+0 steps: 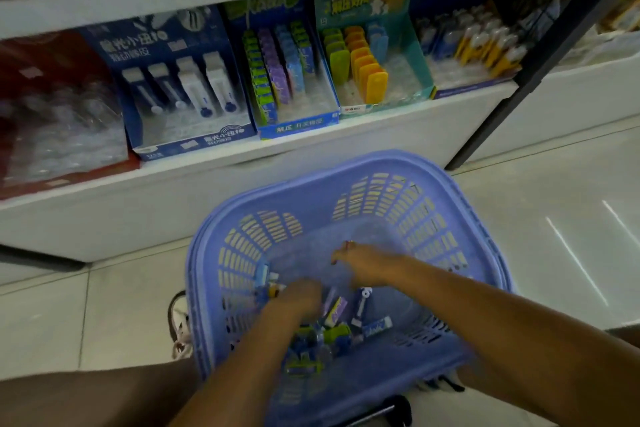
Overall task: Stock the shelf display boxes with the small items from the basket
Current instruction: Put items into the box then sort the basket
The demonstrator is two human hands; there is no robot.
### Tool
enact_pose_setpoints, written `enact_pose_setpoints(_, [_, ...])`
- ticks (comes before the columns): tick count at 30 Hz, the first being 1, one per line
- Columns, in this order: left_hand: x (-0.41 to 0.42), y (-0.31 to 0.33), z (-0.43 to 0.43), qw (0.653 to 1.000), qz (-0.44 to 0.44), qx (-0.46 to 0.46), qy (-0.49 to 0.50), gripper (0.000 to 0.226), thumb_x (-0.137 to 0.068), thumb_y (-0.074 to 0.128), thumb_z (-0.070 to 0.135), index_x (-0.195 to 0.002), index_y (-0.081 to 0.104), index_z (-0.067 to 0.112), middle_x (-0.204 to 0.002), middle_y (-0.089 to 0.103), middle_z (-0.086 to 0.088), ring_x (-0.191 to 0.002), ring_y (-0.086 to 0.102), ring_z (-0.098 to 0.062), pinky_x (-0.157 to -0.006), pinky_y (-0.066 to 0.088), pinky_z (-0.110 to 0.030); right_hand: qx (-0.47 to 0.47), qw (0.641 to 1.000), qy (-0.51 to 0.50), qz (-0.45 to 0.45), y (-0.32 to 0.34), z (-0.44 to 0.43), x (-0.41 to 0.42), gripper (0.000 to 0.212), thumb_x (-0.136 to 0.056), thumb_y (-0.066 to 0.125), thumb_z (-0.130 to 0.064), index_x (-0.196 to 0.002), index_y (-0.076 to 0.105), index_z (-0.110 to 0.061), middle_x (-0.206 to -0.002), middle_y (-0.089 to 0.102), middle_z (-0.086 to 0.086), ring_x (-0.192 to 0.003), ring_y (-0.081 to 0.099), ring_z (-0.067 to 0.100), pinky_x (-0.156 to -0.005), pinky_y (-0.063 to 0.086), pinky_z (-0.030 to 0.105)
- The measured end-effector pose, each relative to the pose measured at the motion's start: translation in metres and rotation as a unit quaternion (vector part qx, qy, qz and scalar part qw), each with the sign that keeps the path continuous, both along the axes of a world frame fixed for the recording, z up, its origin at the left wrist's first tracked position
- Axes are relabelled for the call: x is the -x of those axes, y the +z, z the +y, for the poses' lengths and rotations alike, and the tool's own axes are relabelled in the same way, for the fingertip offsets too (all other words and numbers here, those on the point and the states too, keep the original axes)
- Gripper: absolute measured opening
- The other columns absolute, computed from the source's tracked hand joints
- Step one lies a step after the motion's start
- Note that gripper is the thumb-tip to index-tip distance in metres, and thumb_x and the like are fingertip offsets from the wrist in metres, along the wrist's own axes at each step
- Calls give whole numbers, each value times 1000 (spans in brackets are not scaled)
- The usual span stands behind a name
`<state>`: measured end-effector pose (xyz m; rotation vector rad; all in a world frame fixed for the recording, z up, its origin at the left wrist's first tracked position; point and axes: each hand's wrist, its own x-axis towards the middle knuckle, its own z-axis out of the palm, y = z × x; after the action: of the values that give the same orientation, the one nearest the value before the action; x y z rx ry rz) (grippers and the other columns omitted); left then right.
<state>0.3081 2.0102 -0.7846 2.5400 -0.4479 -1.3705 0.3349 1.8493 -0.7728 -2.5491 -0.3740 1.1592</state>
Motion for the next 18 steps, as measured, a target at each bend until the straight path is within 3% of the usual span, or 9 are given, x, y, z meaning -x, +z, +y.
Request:
enact_pose_setpoints(2, [12,-12,-1,998,27,-42,-43,33,-89,56,12,-121,56,3,-127,55,-19,-114,54,-33,-94,44,-36,17,999,36,-1,-30,1,11,48,-83,63,-21,-129,51,-12,-127,49,17,-117,50,29,-97,40,34])
enact_pose_setpoints(5, [14,-21,-2,997,-6,-46,-62,35,-90,54,12,-122,56,-1,-129,53,-22,-117,53,-37,-99,42,-42,30,997,64,-11,-51,7,19,15,-94,48,-17,-102,56,-8,-106,54,19,-97,55,31,-94,44,44])
enact_pose_setpoints(6, [14,-24,-2,997,-18,-46,-60,34,-91,53,12,-122,57,-1,-129,52,-23,-117,52,-37,-99,42,-42,32,997,68,-27,-58,8,19,18,-95,44,-17,-102,56,-5,-107,55,21,-98,55,32,-93,44,45])
enact_pose_setpoints(9, [10,-33,1,998,-33,-40,-33,31,-91,51,11,-118,61,-1,-126,54,-25,-116,53,-38,-97,42,-43,23,994,102,-44,-76,14,26,33,-95,44,-13,-126,53,-5,-132,49,21,-122,46,35,-102,36,44])
enact_pose_setpoints(13, [7,-40,2,998,-54,-43,9,29,-91,53,20,-112,62,3,-123,52,-22,-113,51,-38,-97,40,-47,-4,984,170,-47,-84,20,29,35,-90,55,-12,-124,54,-3,-134,45,19,-119,46,34,-98,38,42])
enact_pose_setpoints(16, [1,-44,1,994,-89,-19,55,29,-90,54,24,-110,61,4,-118,57,-21,-110,53,-37,-94,42,-46,-7,991,131,-7,-82,18,25,38,-88,59,-11,-125,53,-4,-133,48,17,-120,47,30,-99,37,37])
enact_pose_setpoints(18, [-3,-46,1,992,-84,28,94,35,-92,54,31,-114,60,4,-119,58,-21,-110,54,-36,-91,44,-44,-19,998,47,37,-74,16,17,36,-89,59,-14,-124,55,-6,-129,54,15,-118,52,30,-96,41,35])
